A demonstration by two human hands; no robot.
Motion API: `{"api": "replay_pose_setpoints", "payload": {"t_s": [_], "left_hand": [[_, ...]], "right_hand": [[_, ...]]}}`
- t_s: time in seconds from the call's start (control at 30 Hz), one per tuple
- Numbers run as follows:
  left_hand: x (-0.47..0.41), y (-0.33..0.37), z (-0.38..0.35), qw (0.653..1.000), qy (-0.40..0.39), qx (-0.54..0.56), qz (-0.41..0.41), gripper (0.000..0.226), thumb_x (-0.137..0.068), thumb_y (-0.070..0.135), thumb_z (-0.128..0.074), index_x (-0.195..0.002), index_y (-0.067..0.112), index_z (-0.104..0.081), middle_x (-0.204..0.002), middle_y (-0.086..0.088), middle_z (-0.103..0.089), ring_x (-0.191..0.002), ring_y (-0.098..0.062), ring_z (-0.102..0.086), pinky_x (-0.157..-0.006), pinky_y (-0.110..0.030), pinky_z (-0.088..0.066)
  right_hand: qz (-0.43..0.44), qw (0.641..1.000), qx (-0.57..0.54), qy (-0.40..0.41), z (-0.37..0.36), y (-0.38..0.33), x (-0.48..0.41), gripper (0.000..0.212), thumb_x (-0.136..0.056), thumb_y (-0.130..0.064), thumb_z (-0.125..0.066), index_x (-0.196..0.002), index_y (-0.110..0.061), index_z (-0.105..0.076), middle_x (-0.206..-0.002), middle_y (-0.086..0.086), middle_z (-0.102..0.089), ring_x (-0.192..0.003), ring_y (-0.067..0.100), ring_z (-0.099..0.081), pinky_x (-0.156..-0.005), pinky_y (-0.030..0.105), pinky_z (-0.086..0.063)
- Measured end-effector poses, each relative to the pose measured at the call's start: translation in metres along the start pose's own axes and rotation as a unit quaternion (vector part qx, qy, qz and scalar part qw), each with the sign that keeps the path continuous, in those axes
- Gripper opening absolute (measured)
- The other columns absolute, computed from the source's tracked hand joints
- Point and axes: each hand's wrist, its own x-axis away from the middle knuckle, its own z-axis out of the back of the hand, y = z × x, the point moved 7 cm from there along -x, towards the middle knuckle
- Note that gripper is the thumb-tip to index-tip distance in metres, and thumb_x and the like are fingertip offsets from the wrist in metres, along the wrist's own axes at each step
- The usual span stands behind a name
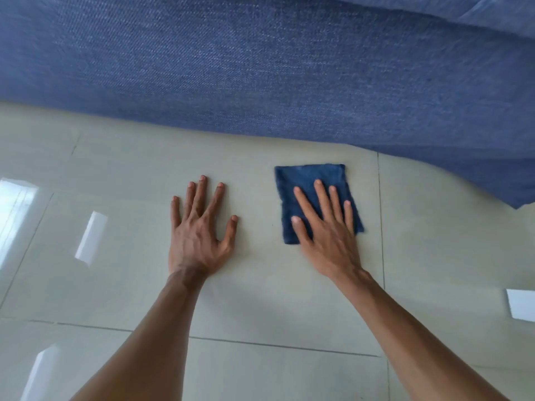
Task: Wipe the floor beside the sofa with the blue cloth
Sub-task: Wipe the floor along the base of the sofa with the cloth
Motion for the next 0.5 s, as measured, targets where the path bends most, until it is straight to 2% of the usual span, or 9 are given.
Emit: {"api": "replay_pose_setpoints", "payload": {"t_s": [0.13, 0.23, 0.3, 0.4, 0.5], "left_hand": [[0.0, -0.001, -0.001, 1.0, 0.001, -0.001, 0.002, 0.069, -0.095, 0.055, -0.037, -0.158, 0.031, -0.025, -0.169, -0.003, -0.012, -0.156, -0.026, -0.011, -0.125, -0.05, -0.006], [-0.001, 0.0, -0.002, 1.0, 0.003, -0.005, 0.002, 0.069, -0.094, 0.056, -0.036, -0.158, 0.032, -0.024, -0.169, -0.003, -0.012, -0.156, -0.025, -0.01, -0.125, -0.049, -0.005], [-0.001, -0.001, -0.003, 1.0, 0.005, -0.005, 0.004, 0.071, -0.094, 0.057, -0.037, -0.158, 0.031, -0.022, -0.169, -0.002, -0.01, -0.156, -0.024, -0.009, -0.126, -0.049, -0.004], [0.0, -0.003, -0.002, 0.999, 0.011, -0.011, 0.031, 0.079, -0.093, 0.06, -0.036, -0.16, 0.026, -0.012, -0.17, -0.004, -0.005, -0.157, -0.023, -0.005, -0.126, -0.05, -0.002], [0.001, -0.006, -0.002, 0.999, 0.013, -0.025, 0.044, 0.079, -0.093, 0.063, -0.034, -0.16, 0.028, -0.011, -0.17, -0.005, -0.003, -0.157, -0.023, -0.003, -0.125, -0.052, -0.001]], "right_hand": [[-0.198, 0.98, -0.021, 0.023, 0.004, 0.063, 0.022, 0.06, -0.101, -0.058, -0.019, -0.158, -0.046, -0.005, -0.17, -0.001, -0.001, -0.157, 0.024, 0.001, -0.125, 0.055, -0.002], [-0.265, 0.962, -0.047, 0.037, -0.004, 0.04, 0.008, 0.061, -0.102, -0.053, -0.022, -0.158, -0.043, -0.002, -0.17, 0.004, 0.004, -0.156, 0.03, 0.007, -0.124, 0.058, 0.005], [-0.228, 0.971, -0.051, 0.05, -0.006, -0.002, -0.008, 0.062, -0.101, -0.051, -0.029, -0.159, -0.04, -0.01, -0.17, 0.007, -0.002, -0.156, 0.035, 0.001, -0.123, 0.059, 0.002], [-0.079, 0.995, -0.032, 0.05, -0.011, -0.067, -0.02, 0.062, -0.099, -0.052, -0.032, -0.158, -0.04, -0.02, -0.17, 0.006, -0.01, -0.156, 0.035, -0.006, -0.124, 0.056, -0.002], [-0.009, 0.999, -0.034, 0.041, -0.007, -0.056, -0.018, 0.061, -0.099, -0.055, -0.032, -0.157, -0.041, -0.023, -0.169, 0.003, -0.013, -0.156, 0.031, -0.011, -0.125, 0.052, -0.005]]}}
